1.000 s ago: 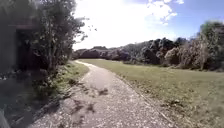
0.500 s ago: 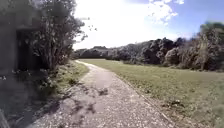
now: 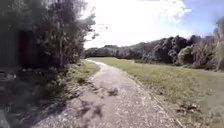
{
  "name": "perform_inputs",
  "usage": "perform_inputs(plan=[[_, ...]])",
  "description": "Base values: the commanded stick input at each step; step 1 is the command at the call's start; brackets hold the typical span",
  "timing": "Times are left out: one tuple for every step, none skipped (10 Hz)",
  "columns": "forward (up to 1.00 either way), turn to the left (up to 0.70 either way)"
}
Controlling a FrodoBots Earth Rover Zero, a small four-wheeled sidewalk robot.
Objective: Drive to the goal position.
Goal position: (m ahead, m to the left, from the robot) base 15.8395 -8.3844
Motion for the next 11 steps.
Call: perform_inputs(plan=[[0.0, 0.0], [0.0, 0.0], [0.0, 0.0], [0.0, 0.0], [0.0, 0.0], [0.0, 0.0], [0.09, 0.0], [0.55, 0.0], [0.7, 0.0], [0.66, 0.0], [0.22, 0.0]])
